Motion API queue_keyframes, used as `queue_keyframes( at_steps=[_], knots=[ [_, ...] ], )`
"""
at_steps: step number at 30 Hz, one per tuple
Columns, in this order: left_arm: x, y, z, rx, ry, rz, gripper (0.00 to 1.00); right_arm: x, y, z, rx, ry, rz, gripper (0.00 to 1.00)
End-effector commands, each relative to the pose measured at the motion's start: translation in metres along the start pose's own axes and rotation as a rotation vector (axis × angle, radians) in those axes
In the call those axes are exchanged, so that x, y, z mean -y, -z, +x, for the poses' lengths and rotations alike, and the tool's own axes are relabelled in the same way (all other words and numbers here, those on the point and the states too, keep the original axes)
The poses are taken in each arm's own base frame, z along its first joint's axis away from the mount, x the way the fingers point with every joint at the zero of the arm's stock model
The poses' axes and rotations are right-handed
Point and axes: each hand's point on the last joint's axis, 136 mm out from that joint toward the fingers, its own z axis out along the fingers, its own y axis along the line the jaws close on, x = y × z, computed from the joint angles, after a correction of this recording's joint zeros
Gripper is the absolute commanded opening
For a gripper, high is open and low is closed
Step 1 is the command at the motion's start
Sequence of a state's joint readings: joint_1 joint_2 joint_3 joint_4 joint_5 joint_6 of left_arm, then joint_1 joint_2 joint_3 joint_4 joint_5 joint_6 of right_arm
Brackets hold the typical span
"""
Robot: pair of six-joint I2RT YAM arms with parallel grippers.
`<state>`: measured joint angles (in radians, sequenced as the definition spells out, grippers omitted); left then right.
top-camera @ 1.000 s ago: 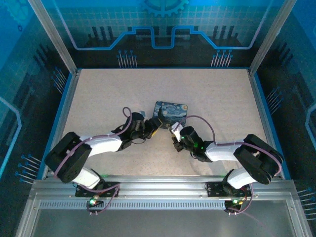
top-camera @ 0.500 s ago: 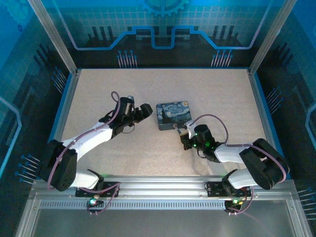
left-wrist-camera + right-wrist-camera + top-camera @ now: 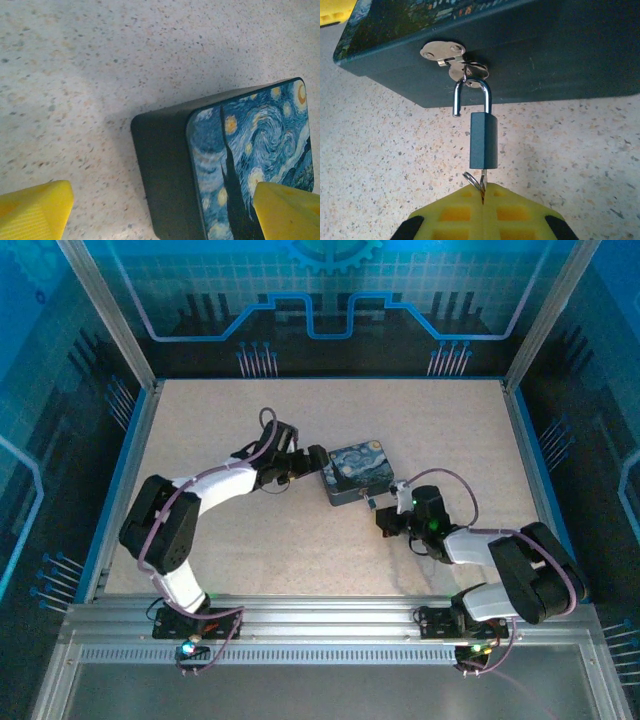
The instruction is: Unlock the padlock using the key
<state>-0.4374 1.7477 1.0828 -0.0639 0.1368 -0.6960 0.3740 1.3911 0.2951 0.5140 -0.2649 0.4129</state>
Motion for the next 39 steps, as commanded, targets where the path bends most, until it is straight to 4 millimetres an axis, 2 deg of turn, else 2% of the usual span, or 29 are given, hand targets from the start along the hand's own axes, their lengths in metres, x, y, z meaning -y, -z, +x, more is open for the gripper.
queue_keyframes(
  at_steps=[1, 8, 18, 21, 29, 33, 39],
  knots=[
    [0.010, -0.010, 0.001, -0.044, -0.025, 0.035, 0.94, 0.006, 0.000, 0.008, -0.035, -0.064, -0.013, 0.00],
    [-0.007, -0.027, 0.008, -0.074, -0.026, -0.014, 0.94, 0.013, -0.002, 0.016, -0.070, -0.138, -0.028, 0.00],
    [-0.037, -0.037, 0.026, -0.103, -0.017, -0.096, 0.94, 0.025, -0.004, 0.022, -0.096, -0.207, -0.013, 0.00],
    [-0.041, -0.035, 0.027, -0.098, -0.021, -0.110, 0.94, 0.030, -0.002, 0.022, -0.093, -0.215, 0.007, 0.11],
    [-0.049, -0.028, 0.027, -0.089, -0.022, -0.137, 0.95, 0.033, 0.005, 0.021, -0.079, -0.229, 0.031, 0.28],
    [-0.052, -0.024, 0.028, -0.086, -0.020, -0.140, 0.95, 0.029, 0.015, 0.010, -0.034, -0.199, 0.025, 0.39],
    [-0.055, -0.021, 0.031, -0.087, -0.017, -0.143, 0.95, 0.011, 0.026, -0.022, 0.036, -0.158, -0.067, 0.55]
  ],
)
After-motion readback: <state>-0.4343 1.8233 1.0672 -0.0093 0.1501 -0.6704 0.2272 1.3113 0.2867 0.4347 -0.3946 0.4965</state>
